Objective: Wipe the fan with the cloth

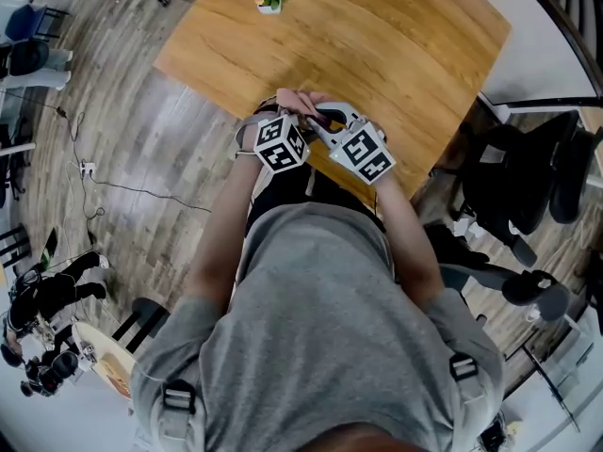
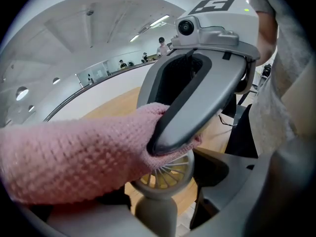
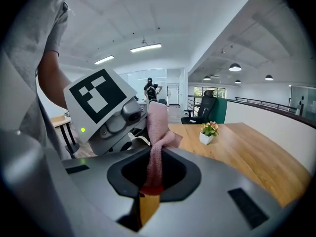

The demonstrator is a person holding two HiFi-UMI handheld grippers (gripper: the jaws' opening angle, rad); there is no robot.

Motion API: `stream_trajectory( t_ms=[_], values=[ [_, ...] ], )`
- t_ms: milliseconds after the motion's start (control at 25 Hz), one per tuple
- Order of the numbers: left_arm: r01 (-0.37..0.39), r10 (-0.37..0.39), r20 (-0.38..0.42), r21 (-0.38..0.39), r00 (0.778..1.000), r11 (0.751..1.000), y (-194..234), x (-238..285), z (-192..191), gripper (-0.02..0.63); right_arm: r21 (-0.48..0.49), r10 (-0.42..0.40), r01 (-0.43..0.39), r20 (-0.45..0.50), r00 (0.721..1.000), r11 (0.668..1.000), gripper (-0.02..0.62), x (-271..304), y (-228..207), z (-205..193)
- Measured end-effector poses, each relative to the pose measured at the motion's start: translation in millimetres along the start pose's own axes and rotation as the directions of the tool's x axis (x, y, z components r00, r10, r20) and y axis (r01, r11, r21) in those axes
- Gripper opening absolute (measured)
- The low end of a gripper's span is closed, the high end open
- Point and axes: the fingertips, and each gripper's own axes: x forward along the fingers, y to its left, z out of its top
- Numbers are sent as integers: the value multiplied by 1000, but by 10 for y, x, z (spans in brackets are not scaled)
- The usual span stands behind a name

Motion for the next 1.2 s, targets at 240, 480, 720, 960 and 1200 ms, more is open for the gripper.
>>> stream_trajectory(
  t_ms=[240,480,720,960,1200],
  values=[
    [-6,6,4,2,1000,1000,5,-21,13,390,6,61,-61,-9,998,998,37,32,112,13],
    [-14,14,1,6,1000,1000,54,-82,-39,390,3,130,-130,-8,991,991,37,96,208,14],
    [-21,21,3,-23,1000,1000,50,-105,-113,390,-4,165,-165,-42,985,986,37,49,273,-34],
    [-25,25,-5,-24,1000,999,41,-147,-160,390,-23,117,-117,-32,993,993,38,31,185,-19],
    [-10,10,-7,-3,1000,1000,-40,-140,-119,390,-29,109,-110,-29,994,993,38,87,197,33]
  ],
)
